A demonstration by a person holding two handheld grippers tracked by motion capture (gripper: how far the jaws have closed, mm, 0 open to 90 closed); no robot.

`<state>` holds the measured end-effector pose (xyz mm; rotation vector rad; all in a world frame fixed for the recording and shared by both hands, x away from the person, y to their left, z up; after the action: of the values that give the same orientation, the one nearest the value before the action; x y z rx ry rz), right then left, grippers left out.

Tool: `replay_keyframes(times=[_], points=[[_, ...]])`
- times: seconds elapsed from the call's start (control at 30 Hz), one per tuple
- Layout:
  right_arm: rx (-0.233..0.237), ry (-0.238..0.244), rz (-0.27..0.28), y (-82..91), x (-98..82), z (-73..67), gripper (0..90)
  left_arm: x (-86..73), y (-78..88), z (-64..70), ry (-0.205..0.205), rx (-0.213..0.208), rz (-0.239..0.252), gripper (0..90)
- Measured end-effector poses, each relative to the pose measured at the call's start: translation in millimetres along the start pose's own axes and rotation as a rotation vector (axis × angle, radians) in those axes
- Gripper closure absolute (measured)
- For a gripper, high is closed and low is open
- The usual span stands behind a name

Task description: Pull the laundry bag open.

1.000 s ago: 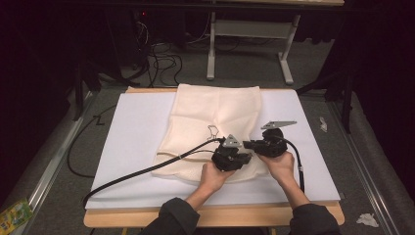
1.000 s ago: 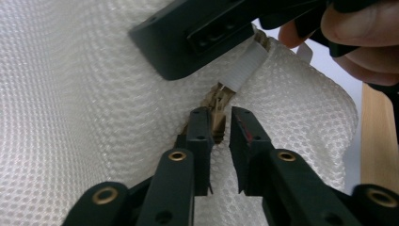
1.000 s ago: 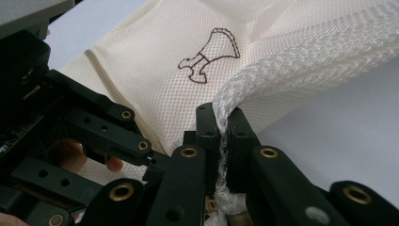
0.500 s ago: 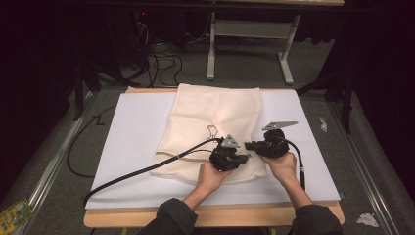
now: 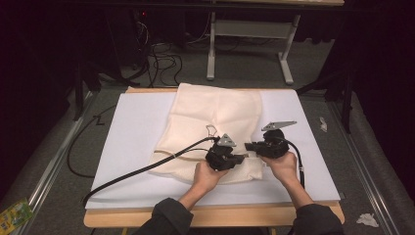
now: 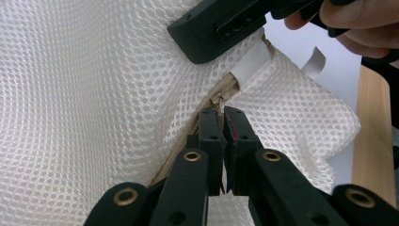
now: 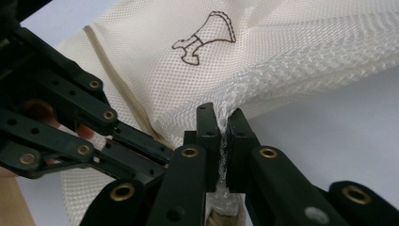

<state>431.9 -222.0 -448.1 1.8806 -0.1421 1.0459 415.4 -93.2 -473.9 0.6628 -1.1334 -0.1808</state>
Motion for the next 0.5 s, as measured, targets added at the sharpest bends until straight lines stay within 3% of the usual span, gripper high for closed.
replay_keyframes(times=[0.5], points=[[-0.006, 0.006, 0.004, 0.3, -1.5, 2.1, 88.5, -3.0, 5.3, -3.8, 0.01, 0.011, -0.01, 87.3]])
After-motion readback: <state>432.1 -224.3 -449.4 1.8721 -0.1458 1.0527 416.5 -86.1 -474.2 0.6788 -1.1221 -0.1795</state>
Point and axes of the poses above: each handheld gripper's, and its own axes: y roughly backward along the jaws, x roughly out of its top, z roughly to its right, the point moved 6 cm from there along -y, roughly forward along the jaws, and after that the axes turned 2 degrees about -x, right-handed, at the moved point
